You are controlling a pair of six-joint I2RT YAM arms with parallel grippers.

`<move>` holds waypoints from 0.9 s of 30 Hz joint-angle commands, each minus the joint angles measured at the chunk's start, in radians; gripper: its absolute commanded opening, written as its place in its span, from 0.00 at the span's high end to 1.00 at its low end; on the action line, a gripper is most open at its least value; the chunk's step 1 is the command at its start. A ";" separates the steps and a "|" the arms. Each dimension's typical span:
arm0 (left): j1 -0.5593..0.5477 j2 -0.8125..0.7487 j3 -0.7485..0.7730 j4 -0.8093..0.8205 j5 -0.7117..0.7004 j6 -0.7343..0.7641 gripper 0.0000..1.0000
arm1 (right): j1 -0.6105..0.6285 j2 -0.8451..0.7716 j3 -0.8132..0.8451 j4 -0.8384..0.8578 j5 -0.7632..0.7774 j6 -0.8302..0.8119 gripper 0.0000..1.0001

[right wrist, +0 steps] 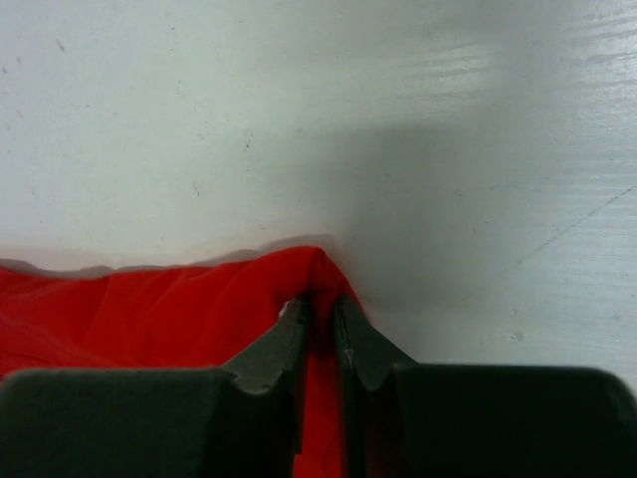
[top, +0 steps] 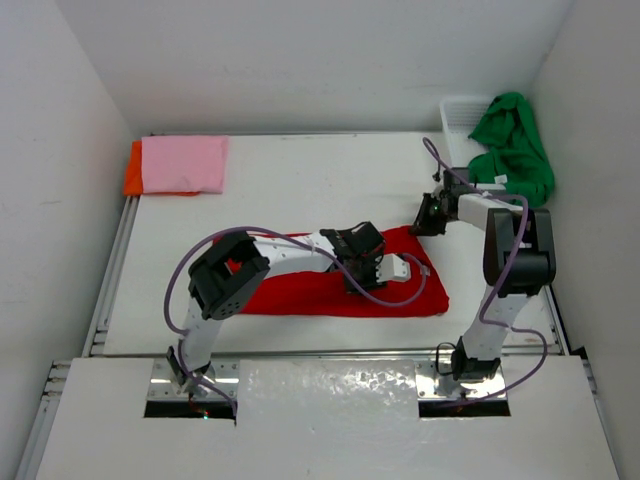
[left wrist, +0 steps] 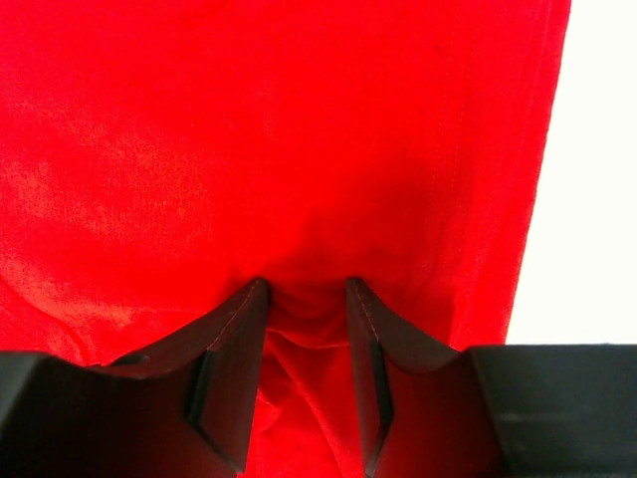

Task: Fold and stack the t-shirts

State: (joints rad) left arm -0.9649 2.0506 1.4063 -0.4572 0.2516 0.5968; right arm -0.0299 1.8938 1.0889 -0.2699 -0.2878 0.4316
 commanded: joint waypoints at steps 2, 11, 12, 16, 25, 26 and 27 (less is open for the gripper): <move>0.011 0.000 -0.027 0.048 0.035 -0.014 0.65 | -0.004 -0.012 0.037 0.058 0.012 0.035 0.96; 0.015 0.003 -0.099 0.089 0.064 -0.014 0.72 | -0.090 -0.044 -0.027 0.172 0.039 0.164 1.00; 0.015 0.005 -0.102 0.091 0.064 -0.012 0.72 | -0.090 -0.030 -0.018 0.176 0.026 0.167 1.00; 0.015 0.002 -0.109 0.094 0.064 -0.009 0.72 | -0.091 -0.024 -0.008 0.181 0.032 0.170 0.91; 0.054 -0.027 0.154 -0.065 0.031 -0.087 0.43 | -0.084 -0.081 0.015 0.170 -0.088 0.049 0.58; 0.066 -0.035 0.207 -0.092 0.063 -0.097 0.42 | -0.084 -0.084 0.022 0.160 -0.088 0.033 0.57; 0.093 -0.052 0.253 -0.112 0.072 -0.116 0.41 | -0.084 -0.082 0.025 0.149 -0.085 0.032 0.56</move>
State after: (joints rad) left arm -0.9318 2.0483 1.4986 -0.5072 0.2832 0.5430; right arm -0.1207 1.8652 1.0679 -0.1257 -0.3260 0.5209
